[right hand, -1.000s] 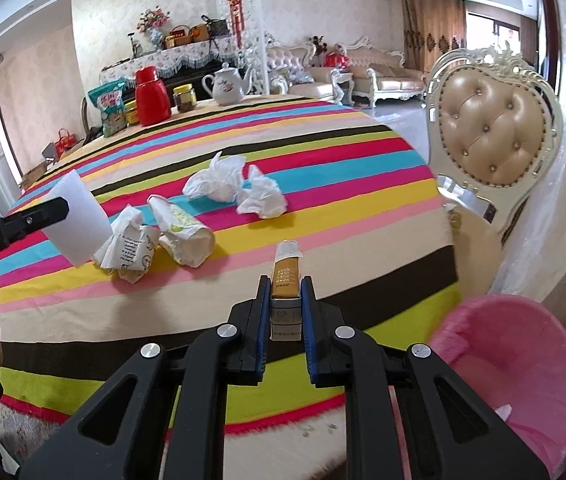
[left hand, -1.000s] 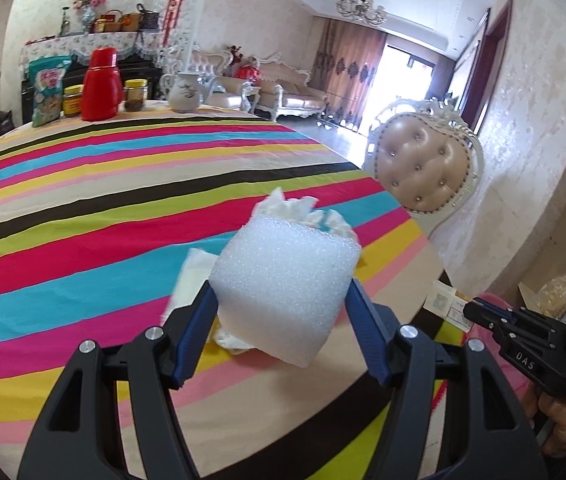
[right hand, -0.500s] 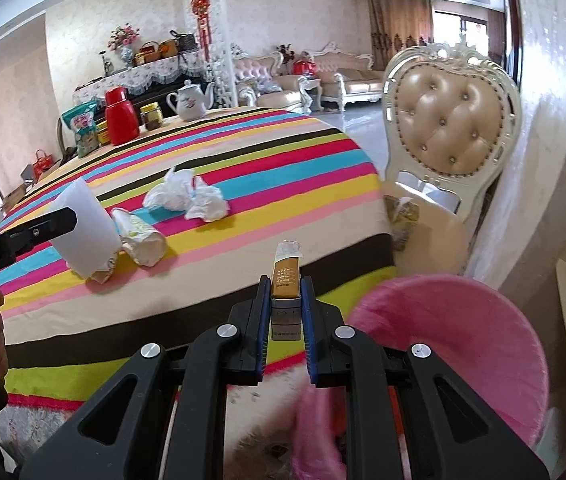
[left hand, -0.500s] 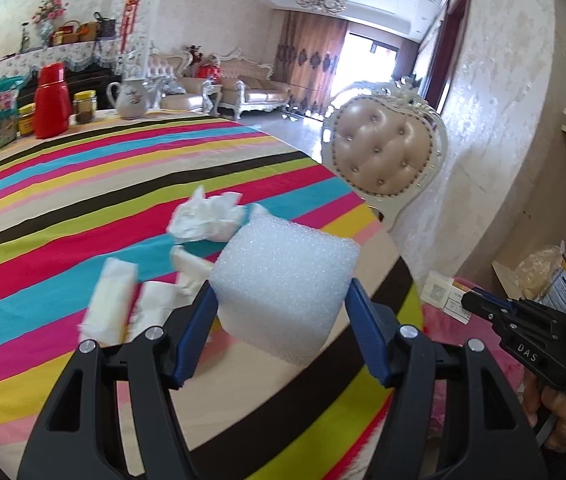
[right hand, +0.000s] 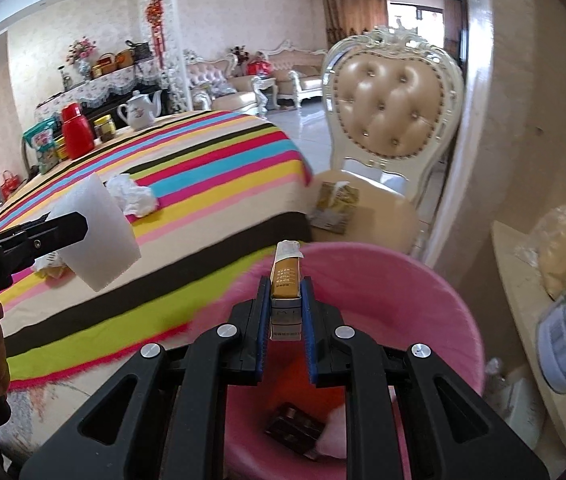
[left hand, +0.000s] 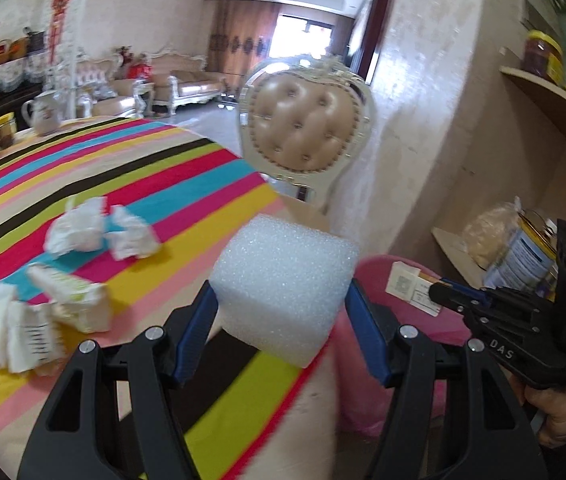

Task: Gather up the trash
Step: 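Carry the foam block and tan tube over the pink bin with both grippers, then open both grippers to drop the tube and foam block into the bin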

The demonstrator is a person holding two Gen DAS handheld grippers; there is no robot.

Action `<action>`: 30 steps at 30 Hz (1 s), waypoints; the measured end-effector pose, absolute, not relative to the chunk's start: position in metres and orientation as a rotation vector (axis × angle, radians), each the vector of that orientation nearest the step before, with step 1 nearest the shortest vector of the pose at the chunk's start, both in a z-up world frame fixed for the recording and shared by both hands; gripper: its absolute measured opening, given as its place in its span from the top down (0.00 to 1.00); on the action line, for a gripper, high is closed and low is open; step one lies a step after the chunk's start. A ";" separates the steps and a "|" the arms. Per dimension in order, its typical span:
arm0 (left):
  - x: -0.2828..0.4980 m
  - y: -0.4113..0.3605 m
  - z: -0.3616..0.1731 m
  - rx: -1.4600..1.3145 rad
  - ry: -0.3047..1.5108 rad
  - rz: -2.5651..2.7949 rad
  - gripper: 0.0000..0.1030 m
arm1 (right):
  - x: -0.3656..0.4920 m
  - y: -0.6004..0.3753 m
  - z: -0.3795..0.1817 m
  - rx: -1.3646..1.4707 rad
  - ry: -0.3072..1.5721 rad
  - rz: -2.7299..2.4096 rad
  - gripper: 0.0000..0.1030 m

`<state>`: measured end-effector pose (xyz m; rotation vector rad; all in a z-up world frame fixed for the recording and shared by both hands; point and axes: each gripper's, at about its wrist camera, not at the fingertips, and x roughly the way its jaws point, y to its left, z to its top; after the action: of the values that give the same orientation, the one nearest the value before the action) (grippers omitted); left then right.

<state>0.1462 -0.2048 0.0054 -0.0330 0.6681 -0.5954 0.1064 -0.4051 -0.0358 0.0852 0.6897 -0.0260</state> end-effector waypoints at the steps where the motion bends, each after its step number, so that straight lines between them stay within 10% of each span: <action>1: 0.145 -0.213 0.005 -0.027 0.669 -0.611 0.39 | 0.105 -0.408 -0.036 0.088 0.691 -0.034 0.85; 30: 0.145 -0.300 -0.018 -0.041 0.773 -0.828 0.34 | 0.084 -0.459 -0.047 0.122 0.721 -0.128 0.85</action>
<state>0.1445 -0.2999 -0.0181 -0.0409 0.7729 -0.8277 0.0838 -0.4593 -0.0474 0.1219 0.7213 -0.1281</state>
